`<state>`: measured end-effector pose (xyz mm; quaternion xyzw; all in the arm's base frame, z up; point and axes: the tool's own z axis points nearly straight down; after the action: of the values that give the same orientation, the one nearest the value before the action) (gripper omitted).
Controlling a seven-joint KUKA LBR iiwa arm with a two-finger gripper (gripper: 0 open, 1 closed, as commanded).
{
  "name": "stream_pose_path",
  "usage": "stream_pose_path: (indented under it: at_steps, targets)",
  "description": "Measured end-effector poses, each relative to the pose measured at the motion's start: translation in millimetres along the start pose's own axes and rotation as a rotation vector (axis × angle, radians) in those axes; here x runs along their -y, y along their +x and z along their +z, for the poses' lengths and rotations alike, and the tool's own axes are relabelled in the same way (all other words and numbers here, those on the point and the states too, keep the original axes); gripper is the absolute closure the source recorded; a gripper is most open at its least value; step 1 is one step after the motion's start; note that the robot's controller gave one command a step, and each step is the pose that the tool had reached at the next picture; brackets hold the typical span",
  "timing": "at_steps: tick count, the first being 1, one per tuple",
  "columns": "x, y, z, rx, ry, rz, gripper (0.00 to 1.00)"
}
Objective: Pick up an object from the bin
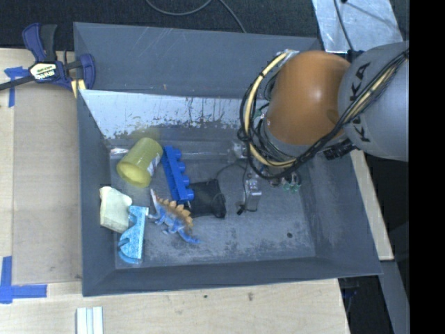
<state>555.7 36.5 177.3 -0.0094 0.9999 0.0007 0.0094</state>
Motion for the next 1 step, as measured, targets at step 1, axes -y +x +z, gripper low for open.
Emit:
stream_pose_path:
  at_steps: [1]
  targets:
    - [-0.1,0.0,0.0,0.000,0.000,0.000,0.00]
